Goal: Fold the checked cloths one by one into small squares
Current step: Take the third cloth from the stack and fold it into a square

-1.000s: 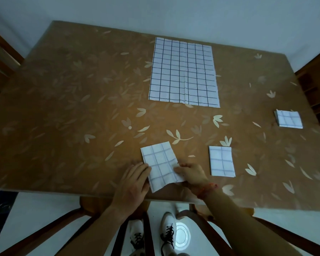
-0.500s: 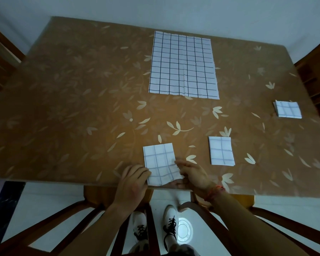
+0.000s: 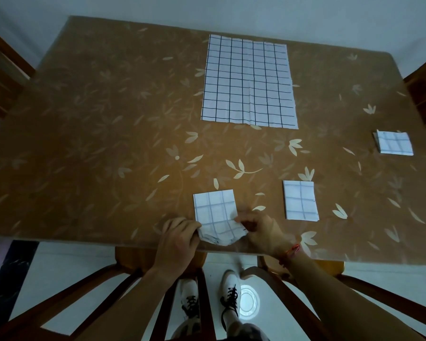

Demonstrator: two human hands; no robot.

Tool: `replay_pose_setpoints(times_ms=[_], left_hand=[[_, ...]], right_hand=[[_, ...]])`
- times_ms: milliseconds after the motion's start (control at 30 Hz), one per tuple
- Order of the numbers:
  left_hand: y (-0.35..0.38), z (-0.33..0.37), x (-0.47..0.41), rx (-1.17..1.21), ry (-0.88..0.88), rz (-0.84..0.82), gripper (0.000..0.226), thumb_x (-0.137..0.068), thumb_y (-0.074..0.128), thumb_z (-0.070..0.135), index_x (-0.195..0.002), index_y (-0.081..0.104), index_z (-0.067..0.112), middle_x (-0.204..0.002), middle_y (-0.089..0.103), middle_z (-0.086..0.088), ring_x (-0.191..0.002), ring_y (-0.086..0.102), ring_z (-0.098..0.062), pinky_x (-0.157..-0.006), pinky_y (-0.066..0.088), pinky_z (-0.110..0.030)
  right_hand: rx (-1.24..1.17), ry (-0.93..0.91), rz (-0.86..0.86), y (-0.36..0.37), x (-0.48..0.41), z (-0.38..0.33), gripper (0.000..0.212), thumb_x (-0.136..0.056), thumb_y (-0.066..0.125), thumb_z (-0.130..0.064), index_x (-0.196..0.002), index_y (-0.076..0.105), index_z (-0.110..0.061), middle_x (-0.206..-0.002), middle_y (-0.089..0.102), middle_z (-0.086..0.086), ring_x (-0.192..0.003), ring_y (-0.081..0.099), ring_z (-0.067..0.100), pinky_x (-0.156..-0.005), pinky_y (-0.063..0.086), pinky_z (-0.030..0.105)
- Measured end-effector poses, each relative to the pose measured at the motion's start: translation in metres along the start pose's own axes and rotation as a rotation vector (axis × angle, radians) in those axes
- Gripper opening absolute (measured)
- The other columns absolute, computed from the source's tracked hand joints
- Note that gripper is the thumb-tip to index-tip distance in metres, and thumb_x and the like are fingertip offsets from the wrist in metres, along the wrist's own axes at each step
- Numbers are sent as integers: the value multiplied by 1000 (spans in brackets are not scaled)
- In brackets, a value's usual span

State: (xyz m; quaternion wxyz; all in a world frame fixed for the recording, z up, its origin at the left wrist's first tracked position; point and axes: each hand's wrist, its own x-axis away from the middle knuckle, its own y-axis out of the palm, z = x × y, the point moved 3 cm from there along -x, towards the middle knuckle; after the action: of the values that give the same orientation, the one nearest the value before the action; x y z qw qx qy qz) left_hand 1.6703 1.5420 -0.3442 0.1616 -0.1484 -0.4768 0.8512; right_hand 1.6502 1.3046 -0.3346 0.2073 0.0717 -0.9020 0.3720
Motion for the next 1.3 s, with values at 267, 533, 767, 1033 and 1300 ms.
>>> replay_pose_setpoints(times_ms=[267,533,767,1033,1300], left_hand=[[-2,-2,-18,70,-175,30,20,-87,48,37,-80,60,22,-77,63,8,-81,55,-15,-82,39,-33],[-6,4,-28,88,-276,85,30,-88,64,25,-116,61,13,-87,66,1,-91,53,-20,-82,33,-34],[6,-5,-31,-117,-56,51,36,-91,48,26,-125,53,14,-118,60,-6,-109,51,-21,-90,38,-34],[19,-14,-34,-287,55,-168,50,-95,30,25,-137,48,6,-147,44,-10,-139,37,-24,-106,37,-44],[22,-16,-34,-288,43,-195,50,-96,30,27,-141,41,6,-150,40,-11,-142,30,-24,-110,34,-44]], right_hand=[[-76,52,103,-4,-17,-8,21,-86,72,-33,-104,73,-22,-97,73,-9,-87,68,8,-73,51,14],[-97,142,178,1,-35,-11,12,-85,70,-29,-94,71,-20,-88,73,-7,-83,68,13,-79,58,38],[-50,122,222,3,-37,-15,25,-86,68,-32,-110,66,-25,-91,73,-3,-86,69,24,-77,57,44],[21,116,235,3,-40,-17,30,-85,66,-32,-114,62,-26,-82,67,-4,-82,66,26,-73,55,39],[359,-341,333,21,-38,-64,50,-89,54,-29,-136,49,-15,-138,46,13,-116,50,28,-96,50,45]])
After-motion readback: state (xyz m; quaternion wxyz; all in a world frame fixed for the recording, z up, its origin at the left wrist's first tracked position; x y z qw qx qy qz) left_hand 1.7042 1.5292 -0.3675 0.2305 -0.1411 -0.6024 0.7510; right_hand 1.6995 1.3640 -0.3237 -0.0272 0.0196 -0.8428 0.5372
